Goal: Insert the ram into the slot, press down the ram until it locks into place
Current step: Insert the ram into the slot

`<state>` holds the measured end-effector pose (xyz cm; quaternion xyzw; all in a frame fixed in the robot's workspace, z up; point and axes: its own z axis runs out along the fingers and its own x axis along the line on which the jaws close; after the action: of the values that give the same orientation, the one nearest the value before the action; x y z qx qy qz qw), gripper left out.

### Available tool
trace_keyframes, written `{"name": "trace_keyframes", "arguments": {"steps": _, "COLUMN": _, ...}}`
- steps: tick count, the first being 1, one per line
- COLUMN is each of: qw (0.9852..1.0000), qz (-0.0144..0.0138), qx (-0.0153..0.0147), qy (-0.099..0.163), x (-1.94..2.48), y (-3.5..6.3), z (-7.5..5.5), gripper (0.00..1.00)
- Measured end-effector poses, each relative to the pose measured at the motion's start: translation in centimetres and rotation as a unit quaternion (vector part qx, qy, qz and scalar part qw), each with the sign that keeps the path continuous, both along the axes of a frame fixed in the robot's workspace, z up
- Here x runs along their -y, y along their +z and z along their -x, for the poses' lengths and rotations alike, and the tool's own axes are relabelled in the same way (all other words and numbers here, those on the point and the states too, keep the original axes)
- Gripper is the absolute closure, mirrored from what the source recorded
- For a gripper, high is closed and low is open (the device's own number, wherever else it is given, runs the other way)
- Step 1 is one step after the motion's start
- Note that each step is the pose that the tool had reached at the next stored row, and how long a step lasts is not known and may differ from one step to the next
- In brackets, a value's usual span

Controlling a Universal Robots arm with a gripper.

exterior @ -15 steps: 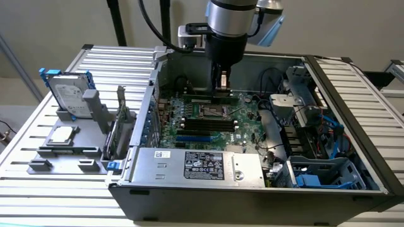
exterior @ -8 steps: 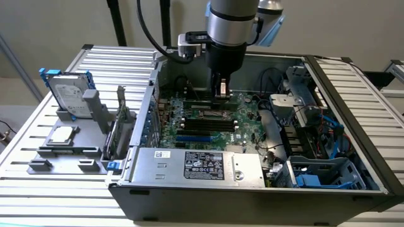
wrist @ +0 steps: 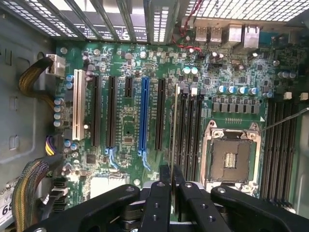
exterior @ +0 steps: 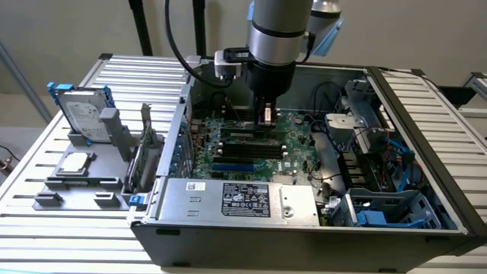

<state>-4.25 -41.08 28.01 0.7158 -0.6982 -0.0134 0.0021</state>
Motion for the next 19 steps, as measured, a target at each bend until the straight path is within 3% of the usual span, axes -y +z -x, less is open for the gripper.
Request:
{"name": "trace_keyframes", "arguments": {"steps": 11, "qw": 1.0, "qz": 0.0, "qx": -0.0005, "qy": 0.0, "x": -0.02, "y": -1.87, "z": 0.0, "gripper": 0.87}}
{"name": "trace_keyframes", "arguments": {"steps": 16, "qw": 1.0, "qz": 0.0, "qx": -0.0064, "qy": 0.0, "x": -0.13, "y": -2.1, "z": -0.3, "gripper": 0.87}}
{"name": "trace_keyframes", "arguments": {"steps": 19, "qw": 1.0, "qz": 0.0, "qx": -0.0073, "qy": 0.0, "x": -0.27, "y": -2.22, "z": -0.4, "gripper": 0.87}}
